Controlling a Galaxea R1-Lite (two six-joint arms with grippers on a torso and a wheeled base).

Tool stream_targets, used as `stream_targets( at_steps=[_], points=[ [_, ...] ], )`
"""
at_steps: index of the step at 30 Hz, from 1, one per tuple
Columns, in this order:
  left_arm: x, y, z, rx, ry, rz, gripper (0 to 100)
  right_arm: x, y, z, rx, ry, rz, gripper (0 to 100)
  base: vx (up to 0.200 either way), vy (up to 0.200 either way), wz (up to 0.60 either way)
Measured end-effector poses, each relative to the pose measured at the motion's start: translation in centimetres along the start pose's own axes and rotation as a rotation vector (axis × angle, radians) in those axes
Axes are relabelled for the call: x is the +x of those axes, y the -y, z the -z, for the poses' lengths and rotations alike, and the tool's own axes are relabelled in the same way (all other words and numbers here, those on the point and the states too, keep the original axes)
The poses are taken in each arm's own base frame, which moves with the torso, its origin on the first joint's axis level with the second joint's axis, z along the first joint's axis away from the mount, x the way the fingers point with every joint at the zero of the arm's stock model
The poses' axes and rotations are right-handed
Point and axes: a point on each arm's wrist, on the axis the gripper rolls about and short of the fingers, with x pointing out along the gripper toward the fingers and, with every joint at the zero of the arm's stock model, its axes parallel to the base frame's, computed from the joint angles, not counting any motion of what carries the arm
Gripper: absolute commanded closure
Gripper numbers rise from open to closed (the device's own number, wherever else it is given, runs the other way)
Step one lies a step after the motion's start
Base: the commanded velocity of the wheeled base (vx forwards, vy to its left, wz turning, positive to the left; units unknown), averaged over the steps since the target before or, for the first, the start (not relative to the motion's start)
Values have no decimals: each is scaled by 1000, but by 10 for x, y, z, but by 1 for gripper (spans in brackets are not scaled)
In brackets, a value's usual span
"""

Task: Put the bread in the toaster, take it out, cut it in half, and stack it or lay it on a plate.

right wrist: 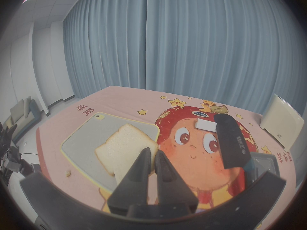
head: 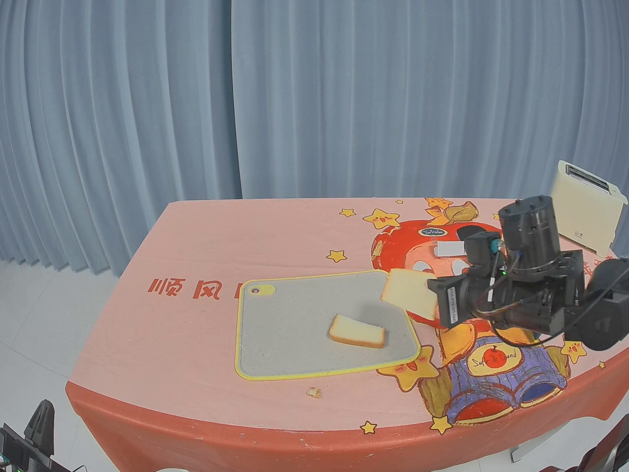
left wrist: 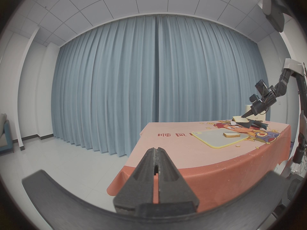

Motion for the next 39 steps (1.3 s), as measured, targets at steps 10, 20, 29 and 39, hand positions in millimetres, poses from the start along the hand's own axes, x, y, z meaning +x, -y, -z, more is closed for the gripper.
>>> stream_targets(
  at_steps=[10, 20, 29, 39],
  points=[
    [0, 0, 0, 0, 0, 0, 100, -43, 9, 20, 61, 17, -33, 100, 0, 0, 0],
    [0, 0, 0, 0, 0, -1, 100, -56, -1, 26, 47, 58, -62, 100, 0, 0, 0],
    [0, 0, 0, 0, 0, -1, 100, -58, 0, 30, 47, 55, -56, 100, 0, 0, 0],
    [0, 0, 0, 0, 0, -1, 100, -59, 0, 30, 47, 57, -56, 100, 0, -180, 0]
  ],
)
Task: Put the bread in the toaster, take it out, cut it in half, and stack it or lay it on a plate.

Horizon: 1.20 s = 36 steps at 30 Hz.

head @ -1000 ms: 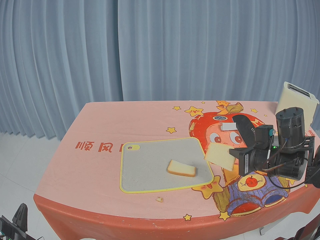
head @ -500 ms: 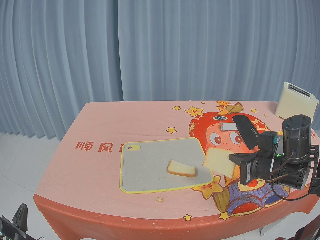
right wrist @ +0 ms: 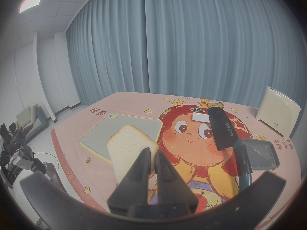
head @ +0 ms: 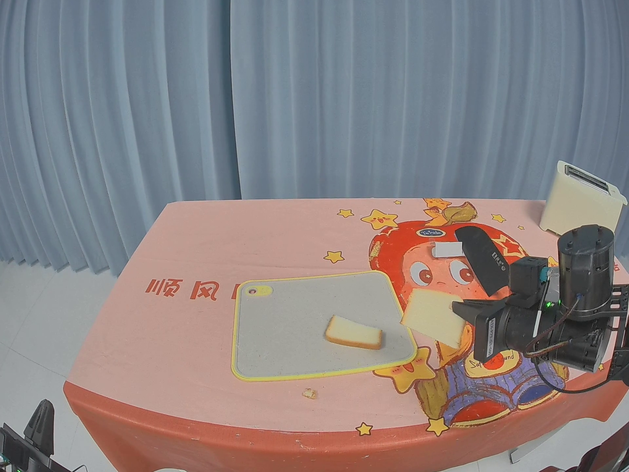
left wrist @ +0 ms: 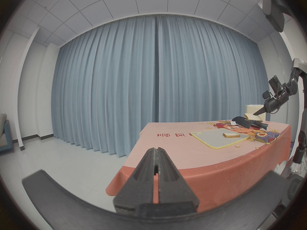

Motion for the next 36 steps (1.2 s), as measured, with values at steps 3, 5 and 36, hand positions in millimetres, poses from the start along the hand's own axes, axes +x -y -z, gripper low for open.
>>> stream_targets(
  at_steps=[3, 5, 36],
  points=[
    [0, 0, 0, 0, 0, 0, 100, 0, 0, 0, -1, -1, -1, 100, 0, -200, 0],
    [0, 0, 0, 0, 0, 0, 100, 0, -1, 0, -2, -1, -1, 100, 0, -200, 0],
    [0, 0, 0, -1, 0, 0, 100, 0, 3, 4, 1, -3, 66, 100, 0, -200, 0]
  ],
)
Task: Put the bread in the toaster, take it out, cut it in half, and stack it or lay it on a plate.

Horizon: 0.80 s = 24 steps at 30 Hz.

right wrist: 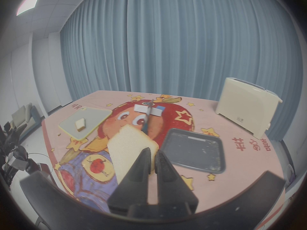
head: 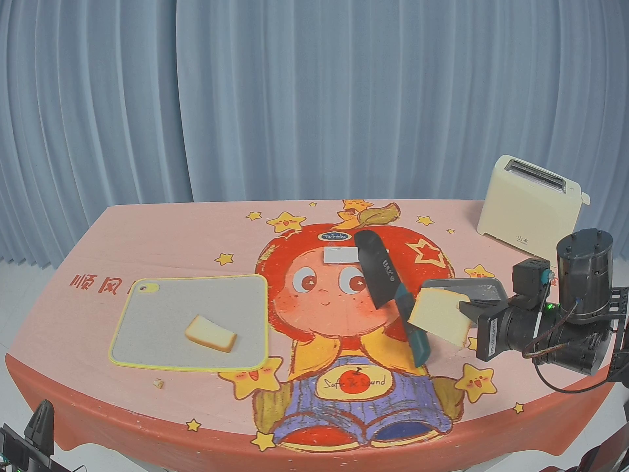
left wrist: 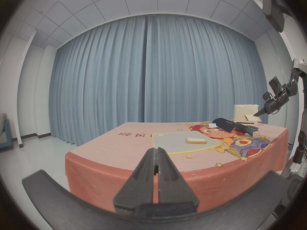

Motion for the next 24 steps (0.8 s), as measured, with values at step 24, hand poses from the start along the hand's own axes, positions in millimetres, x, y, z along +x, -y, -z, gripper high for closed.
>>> stream_targets(
  at_steps=[24],
  points=[
    [0, 0, 0, 1, 0, 0, 100, 48, 15, 1, 166, -79, 146, 100, 0, 0, 0]
  ],
)
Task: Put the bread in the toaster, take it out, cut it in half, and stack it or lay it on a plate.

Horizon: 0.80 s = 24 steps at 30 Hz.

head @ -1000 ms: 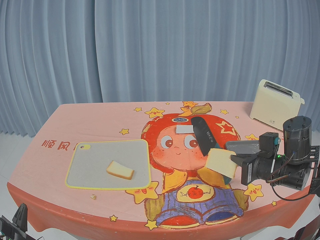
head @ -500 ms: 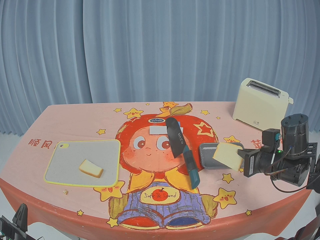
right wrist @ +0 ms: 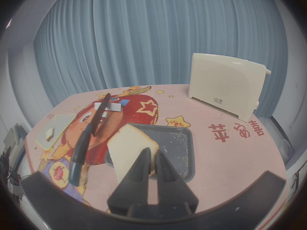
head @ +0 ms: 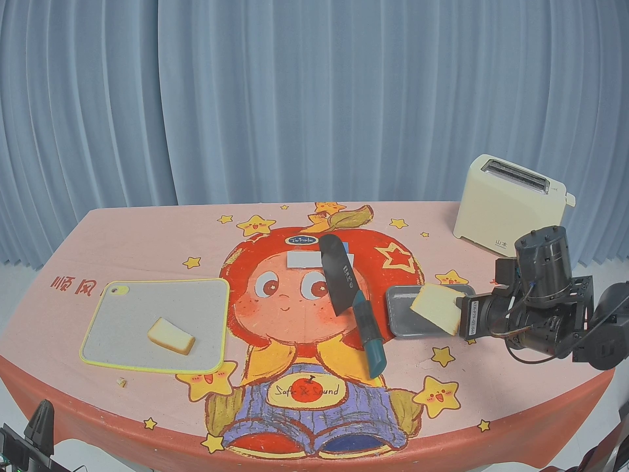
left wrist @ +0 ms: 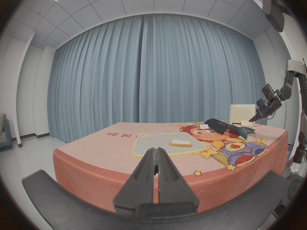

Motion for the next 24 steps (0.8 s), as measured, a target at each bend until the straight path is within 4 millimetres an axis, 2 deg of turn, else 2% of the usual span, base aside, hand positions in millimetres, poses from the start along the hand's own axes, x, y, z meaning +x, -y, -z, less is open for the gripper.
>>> stream_targets(
  at_steps=[11, 23, 24],
  points=[
    [0, 0, 0, 0, 0, 0, 100, 19, 4, 2, 6, -30, 57, 100, 0, 0, 0],
    [0, 0, 0, 0, 0, 0, 100, 25, 4, 3, 6, -43, 64, 100, 0, 0, 0],
    [0, 0, 0, 0, 0, 0, 100, 25, 4, 3, 6, -42, 64, 0, 0, 0, 0]
  ],
)
